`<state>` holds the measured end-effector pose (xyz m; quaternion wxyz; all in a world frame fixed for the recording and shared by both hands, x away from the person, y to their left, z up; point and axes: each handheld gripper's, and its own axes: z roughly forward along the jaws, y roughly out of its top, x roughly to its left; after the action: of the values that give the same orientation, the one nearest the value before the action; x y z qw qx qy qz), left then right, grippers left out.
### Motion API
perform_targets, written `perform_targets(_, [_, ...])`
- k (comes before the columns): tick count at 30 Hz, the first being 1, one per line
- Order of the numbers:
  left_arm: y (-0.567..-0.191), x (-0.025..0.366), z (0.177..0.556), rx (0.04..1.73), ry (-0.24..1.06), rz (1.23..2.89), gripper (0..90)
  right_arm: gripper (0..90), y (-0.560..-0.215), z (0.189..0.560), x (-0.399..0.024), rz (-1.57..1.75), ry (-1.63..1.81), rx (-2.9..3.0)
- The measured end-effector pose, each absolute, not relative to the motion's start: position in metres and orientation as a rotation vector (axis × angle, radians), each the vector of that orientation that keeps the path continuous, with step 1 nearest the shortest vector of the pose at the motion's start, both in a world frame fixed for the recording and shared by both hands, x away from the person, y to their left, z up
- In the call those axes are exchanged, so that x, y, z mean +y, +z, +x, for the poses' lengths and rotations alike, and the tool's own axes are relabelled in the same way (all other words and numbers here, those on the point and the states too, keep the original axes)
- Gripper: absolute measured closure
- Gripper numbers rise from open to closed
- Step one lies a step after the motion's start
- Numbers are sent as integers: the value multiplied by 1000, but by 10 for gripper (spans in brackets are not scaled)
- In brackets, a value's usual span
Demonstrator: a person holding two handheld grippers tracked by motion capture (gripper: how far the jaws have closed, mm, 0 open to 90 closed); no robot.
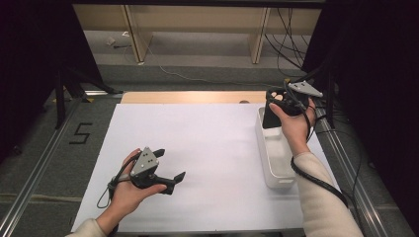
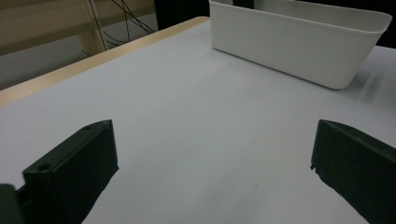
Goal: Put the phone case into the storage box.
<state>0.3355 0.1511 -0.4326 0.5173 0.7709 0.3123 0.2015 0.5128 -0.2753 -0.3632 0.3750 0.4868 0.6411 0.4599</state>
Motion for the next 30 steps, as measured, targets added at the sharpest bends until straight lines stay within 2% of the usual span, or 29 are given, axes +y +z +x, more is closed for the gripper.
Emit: perform_targets(30, [-433, 152, 336, 752, 480, 1850, 0, 161, -370, 522, -272, 1254, 1150, 1663])
